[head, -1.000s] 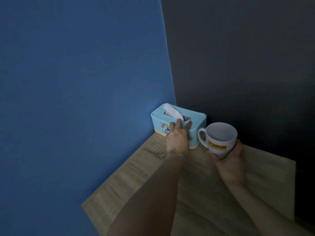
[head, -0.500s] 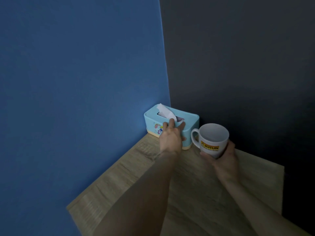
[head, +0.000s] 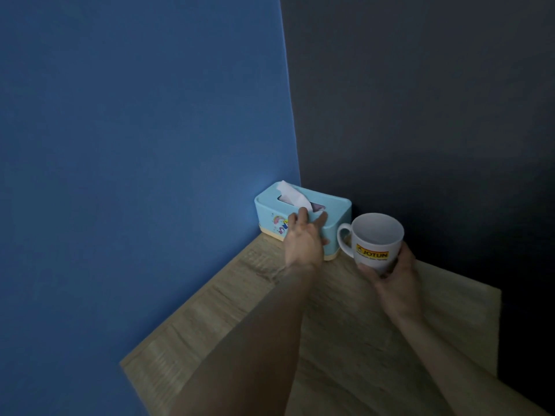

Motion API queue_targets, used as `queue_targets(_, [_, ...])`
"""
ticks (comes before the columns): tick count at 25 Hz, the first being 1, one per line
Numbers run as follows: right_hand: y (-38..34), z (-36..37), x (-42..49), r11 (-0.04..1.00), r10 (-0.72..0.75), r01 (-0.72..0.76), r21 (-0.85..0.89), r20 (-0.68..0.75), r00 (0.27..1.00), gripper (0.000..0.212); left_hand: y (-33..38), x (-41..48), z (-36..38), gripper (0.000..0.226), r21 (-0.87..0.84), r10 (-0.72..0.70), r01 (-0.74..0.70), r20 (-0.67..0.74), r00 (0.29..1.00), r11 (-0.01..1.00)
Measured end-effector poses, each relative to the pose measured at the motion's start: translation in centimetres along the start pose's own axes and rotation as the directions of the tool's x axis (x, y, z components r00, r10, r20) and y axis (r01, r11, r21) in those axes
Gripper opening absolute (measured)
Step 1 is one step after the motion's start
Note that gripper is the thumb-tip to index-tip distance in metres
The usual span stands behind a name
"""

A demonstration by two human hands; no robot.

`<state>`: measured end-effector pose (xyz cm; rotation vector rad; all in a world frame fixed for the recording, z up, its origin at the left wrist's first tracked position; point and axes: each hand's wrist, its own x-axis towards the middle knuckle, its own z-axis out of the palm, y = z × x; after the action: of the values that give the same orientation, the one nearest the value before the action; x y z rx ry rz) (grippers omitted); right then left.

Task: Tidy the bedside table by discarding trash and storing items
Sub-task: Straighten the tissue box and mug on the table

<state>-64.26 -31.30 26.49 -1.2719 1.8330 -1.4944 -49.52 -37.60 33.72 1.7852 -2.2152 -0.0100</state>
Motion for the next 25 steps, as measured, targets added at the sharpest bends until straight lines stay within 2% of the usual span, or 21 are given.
queue_targets(10, [0.64, 0.28, 0.32, 1.000, 0.016, -0.016, -0.022, -0.037, 0.999, 0.089, -0.01, 0.28, 0.36, 0.058, -0.098, -0.010, 0.007, -0.021, 1.000, 0.995])
queue_targets(18, [0.36, 0.26, 0.26, 0.999, -0.017, 0.016, -0.043, -0.027, 0.999, 0.090, -0.03, 0.38, 0.34, 0.058, -0.085, 0.004, -0.007, -0.036, 0.999, 0.996])
queue_targets(25, [0.40, 0.33, 0.28, 0.995, 0.033, -0.036, -0.091, -0.039, 0.999, 0.092, -0.60, 0.56, 0.51, 0.066, -0.083, 0.047, -0.041, 0.069, 0.997, 0.996])
